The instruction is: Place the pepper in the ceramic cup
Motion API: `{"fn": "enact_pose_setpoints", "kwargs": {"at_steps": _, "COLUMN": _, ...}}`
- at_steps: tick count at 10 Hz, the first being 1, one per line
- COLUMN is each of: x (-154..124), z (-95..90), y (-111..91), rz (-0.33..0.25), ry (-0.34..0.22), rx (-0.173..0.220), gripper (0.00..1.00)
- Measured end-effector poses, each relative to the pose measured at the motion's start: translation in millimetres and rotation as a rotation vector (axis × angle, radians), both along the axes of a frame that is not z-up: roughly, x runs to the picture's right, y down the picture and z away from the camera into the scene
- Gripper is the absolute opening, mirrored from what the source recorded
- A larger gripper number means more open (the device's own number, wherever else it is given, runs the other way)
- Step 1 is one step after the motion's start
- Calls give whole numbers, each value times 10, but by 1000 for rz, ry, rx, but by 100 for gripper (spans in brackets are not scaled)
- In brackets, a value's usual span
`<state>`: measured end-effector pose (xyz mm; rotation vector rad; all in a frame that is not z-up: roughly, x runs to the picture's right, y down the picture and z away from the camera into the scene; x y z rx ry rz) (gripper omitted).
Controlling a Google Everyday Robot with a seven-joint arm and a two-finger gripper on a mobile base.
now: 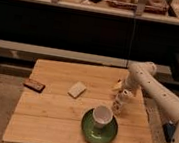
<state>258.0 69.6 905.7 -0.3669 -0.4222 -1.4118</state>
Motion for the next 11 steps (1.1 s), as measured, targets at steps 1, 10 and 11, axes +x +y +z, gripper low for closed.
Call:
{"fn": "enact_pose_setpoints", "kwargs": {"at_steps": 1, "x": 31, "z": 24, "y": -28, "rz": 9, "ry": 0, "rx": 20, "gripper": 80}}
{"fn": "enact_pose_setpoints", "kwargs": {"at_steps": 10, "x": 52, "z": 166, "y": -78, "rz": 13, "ry": -7, "rx": 12, "gripper": 80}}
{"fn": "enact_pose_setpoints", "kwargs": {"at_steps": 11, "x": 50, "z": 173, "y": -85, "rz": 12, "ry": -3, "rx": 5, "gripper": 80}}
